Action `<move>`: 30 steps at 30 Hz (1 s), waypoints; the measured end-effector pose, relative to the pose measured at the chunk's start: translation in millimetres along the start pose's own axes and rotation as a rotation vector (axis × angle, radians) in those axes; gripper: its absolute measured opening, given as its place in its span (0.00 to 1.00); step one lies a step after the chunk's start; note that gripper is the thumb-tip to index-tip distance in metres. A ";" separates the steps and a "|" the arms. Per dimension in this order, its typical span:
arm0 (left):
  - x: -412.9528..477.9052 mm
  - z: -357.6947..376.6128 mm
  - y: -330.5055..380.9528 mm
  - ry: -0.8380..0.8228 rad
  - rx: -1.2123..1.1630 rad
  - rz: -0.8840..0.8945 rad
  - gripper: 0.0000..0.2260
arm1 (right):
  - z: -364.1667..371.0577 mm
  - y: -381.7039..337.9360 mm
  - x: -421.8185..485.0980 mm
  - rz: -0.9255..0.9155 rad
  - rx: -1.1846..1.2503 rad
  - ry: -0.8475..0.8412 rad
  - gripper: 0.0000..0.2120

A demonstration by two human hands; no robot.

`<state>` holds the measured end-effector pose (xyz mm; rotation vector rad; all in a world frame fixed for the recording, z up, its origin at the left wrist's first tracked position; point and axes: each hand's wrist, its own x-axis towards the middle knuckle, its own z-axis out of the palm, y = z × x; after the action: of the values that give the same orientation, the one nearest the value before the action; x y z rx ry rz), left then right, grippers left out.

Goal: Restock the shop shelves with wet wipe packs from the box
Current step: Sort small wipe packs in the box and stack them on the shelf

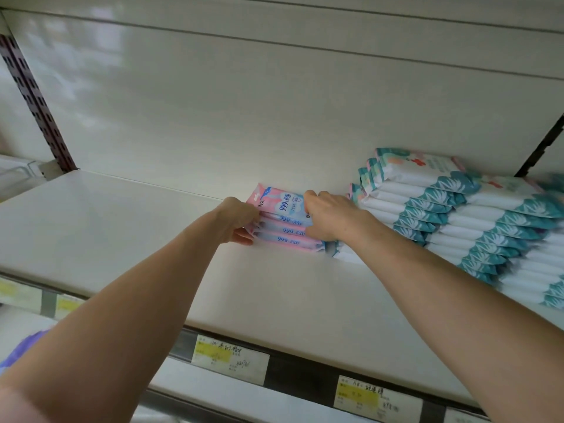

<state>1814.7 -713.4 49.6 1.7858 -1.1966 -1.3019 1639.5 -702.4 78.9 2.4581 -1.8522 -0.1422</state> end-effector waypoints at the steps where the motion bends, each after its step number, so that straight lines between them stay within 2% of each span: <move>1: 0.3 0.5 -0.4 0.011 0.003 0.001 0.05 | -0.4 0.1 -0.1 0.001 0.009 -0.006 0.18; 12: 2.3 0.7 -4.5 0.121 0.024 0.018 0.08 | -5.1 -2.8 2.3 -0.025 -0.033 -0.019 0.15; 19: 4.1 -3.7 -7.8 0.069 0.028 0.047 0.08 | -10.8 -7.1 1.9 -0.045 -0.119 -0.023 0.16; 26: -9.1 -10.6 -4.9 0.050 0.050 0.021 0.02 | -13.0 -10.6 -4.3 -0.028 -0.147 -0.062 0.18; 30: -22.0 -15.8 -1.1 0.132 0.048 0.056 0.10 | -23.5 -20.0 -5.6 -0.088 -0.149 0.003 0.16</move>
<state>1827.6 -693.2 62.3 1.8292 -1.2045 -1.1143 1659.6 -691.7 100.5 2.4358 -1.6671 -0.2701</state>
